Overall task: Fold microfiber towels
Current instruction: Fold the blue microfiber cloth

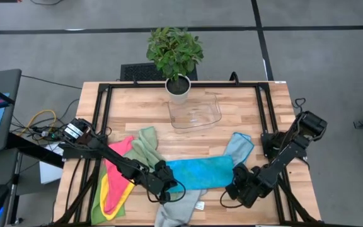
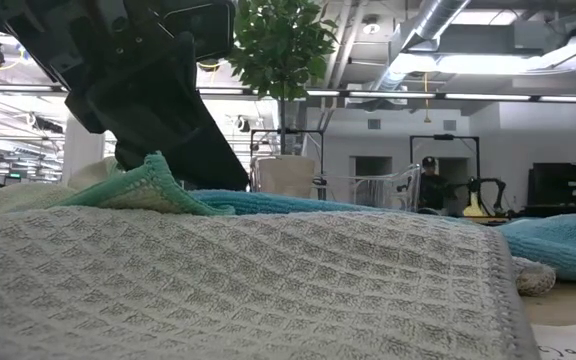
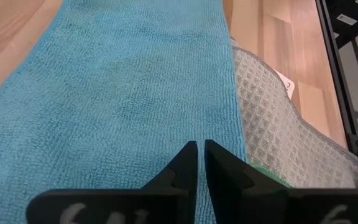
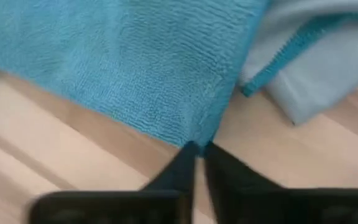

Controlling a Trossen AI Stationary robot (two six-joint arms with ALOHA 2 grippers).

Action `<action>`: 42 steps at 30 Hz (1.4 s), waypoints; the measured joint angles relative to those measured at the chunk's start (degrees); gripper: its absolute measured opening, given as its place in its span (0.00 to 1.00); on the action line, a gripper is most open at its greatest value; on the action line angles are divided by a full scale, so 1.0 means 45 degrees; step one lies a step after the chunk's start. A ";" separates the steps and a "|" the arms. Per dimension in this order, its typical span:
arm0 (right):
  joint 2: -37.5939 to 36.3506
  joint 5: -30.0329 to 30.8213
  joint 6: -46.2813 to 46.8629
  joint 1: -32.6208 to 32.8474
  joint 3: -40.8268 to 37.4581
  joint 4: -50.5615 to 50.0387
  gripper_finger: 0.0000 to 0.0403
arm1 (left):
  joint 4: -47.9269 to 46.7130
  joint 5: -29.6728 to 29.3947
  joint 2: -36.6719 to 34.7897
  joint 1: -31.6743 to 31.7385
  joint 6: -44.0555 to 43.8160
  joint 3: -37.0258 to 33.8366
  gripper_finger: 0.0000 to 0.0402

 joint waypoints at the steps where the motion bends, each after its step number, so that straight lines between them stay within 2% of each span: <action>1: -0.0054 -0.0022 -0.0280 -0.0066 -0.0011 0.0043 0.05 | 0.0000 -0.0064 0.0000 -0.0004 0.0011 0.0000 0.05; 8: -0.0683 0.0040 -0.1575 -0.0748 0.0480 0.0055 0.06 | 0.0000 -0.0113 0.0000 -0.0004 0.0127 0.0000 0.05; 12: -0.0847 0.0147 -0.3154 -0.1392 0.1196 -0.0001 0.02 | 0.0000 -0.0111 0.0000 0.0000 0.0127 0.0000 0.05; 16: -0.0742 0.0335 -0.4641 -0.2081 0.2039 0.0070 0.04 | 0.0000 -0.0108 0.0000 -0.0002 0.0127 0.0000 0.05; 27: 0.1113 0.0361 -0.8138 -0.3295 0.4288 0.0934 0.04 | 0.0003 -0.0104 0.0000 0.0000 0.0122 0.0000 0.05; 35: 0.2780 0.0086 -0.9763 -0.3656 0.5937 0.1064 0.04 | 0.0005 -0.0104 0.0000 -0.0003 0.0122 0.0005 0.05; 42: 0.3632 -0.0240 -1.0351 -0.3807 0.6651 0.1432 0.05 | 0.0005 -0.0099 0.0000 -0.0001 0.0122 0.0005 0.05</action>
